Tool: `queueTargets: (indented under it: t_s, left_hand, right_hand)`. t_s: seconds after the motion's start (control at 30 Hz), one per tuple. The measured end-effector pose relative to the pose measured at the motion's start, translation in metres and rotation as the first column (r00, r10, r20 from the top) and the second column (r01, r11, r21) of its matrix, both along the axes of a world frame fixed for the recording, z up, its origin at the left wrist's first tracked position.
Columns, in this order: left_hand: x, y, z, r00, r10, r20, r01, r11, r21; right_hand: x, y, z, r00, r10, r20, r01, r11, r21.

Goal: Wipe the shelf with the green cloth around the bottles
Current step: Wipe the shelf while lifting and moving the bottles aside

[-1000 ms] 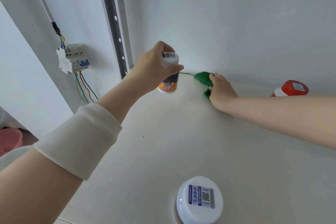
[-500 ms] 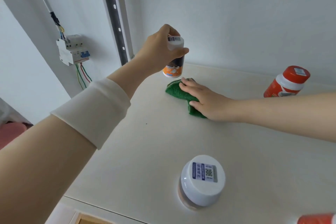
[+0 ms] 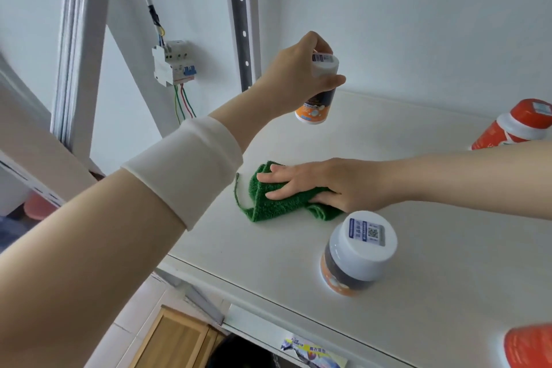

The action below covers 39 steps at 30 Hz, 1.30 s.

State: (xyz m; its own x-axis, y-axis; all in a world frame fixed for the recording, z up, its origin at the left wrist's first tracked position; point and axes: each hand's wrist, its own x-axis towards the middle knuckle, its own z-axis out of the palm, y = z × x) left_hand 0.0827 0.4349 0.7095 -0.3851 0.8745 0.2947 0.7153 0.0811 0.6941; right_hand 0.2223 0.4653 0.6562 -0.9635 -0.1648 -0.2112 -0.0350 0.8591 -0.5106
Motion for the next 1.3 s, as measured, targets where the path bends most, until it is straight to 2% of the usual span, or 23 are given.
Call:
queueTargets:
  t_s: [0.13, 0.27, 0.5, 0.67, 0.97, 1.07, 1.2, 1.3]
  left_hand:
    - [0.004, -0.008, -0.008, 0.999, 0.012, -0.039, -0.013, 0.999, -0.036]
    - [0.016, -0.014, -0.013, 1.000, 0.000, -0.011, -0.001, 0.999, -0.034]
    - [0.038, -0.022, -0.027, 0.998, 0.029, -0.055, -0.032, 0.998, -0.054]
    - [0.052, -0.019, -0.031, 1.000, 0.028, 0.006, -0.028, 0.998, -0.064]
    - [0.069, -0.012, -0.034, 0.996, -0.081, 0.048, 0.085, 0.992, -0.091]
    - [0.068, -0.005, -0.033, 0.988, -0.118, 0.104, 0.128, 0.987, -0.099]
    - [0.068, 0.008, -0.028, 0.973, -0.146, 0.181, 0.168, 0.979, -0.113]
    - [0.068, 0.019, -0.025, 0.963, -0.159, 0.219, 0.185, 0.977, -0.105]
  right_hand:
    - [0.016, 0.009, 0.004, 0.999, 0.019, 0.035, -0.020, 0.999, 0.027]
    - [0.035, 0.018, 0.005, 0.998, -0.023, 0.056, 0.019, 0.998, 0.067]
    - [0.080, 0.041, 0.013, 0.978, -0.192, 0.082, 0.171, 0.963, 0.208]
    - [0.098, 0.034, 0.026, 0.925, -0.346, 0.160, 0.273, 0.894, 0.355]
    - [0.081, -0.024, 0.045, 0.747, -0.639, 0.180, 0.402, 0.652, 0.643]
    - [0.072, -0.043, 0.047, 0.674, -0.718, 0.174, 0.428, 0.571, 0.701]
    - [0.064, -0.057, 0.042, 0.552, -0.824, 0.129, 0.555, 0.478, 0.681]
    - [0.064, -0.061, 0.039, 0.475, -0.870, 0.131, 0.656, 0.450, 0.607]
